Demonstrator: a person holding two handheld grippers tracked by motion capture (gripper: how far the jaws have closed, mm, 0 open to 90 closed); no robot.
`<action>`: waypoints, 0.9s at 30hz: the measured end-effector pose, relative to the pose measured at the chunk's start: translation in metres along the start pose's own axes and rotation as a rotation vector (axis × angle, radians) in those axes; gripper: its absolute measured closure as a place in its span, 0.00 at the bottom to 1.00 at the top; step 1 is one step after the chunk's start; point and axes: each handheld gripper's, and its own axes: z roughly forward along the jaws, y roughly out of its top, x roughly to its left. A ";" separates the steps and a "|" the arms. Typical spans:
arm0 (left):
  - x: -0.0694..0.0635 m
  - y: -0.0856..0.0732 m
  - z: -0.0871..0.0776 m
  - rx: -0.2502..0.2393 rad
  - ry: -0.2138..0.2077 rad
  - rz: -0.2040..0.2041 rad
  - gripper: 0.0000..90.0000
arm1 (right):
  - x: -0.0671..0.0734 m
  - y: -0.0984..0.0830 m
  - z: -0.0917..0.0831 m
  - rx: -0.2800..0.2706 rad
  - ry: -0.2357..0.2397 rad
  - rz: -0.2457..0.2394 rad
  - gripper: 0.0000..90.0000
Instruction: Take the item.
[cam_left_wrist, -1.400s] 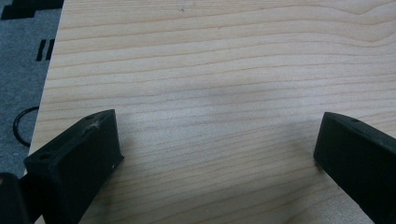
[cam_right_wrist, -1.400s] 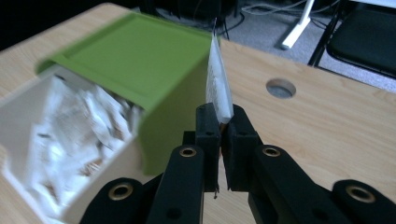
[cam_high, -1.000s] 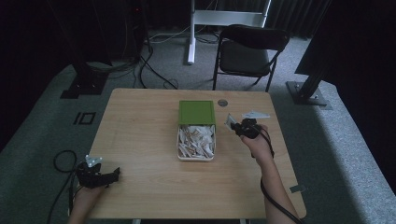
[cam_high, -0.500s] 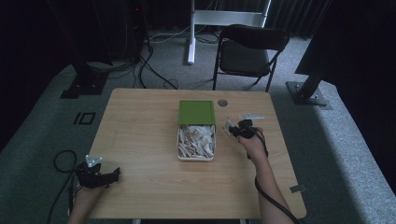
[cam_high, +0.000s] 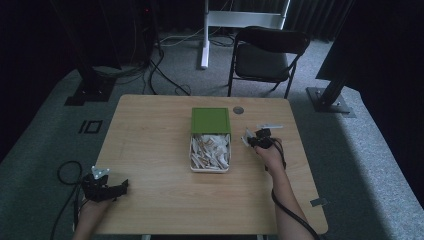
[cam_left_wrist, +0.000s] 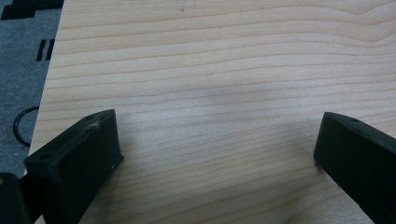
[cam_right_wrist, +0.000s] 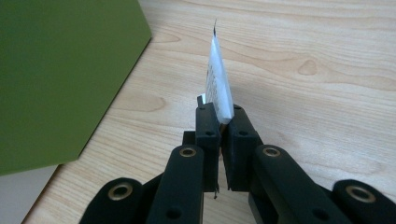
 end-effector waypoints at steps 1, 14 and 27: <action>0.000 0.000 0.000 0.000 0.000 0.000 0.01 | -0.001 0.000 0.001 -0.001 0.000 0.008 0.95; 0.000 0.000 0.000 0.000 0.000 0.000 0.01 | -0.019 0.000 0.000 -0.023 -0.085 0.015 0.65; 0.000 0.000 0.000 0.000 0.000 0.000 0.02 | -0.032 -0.011 -0.025 -0.020 -0.160 -0.027 0.40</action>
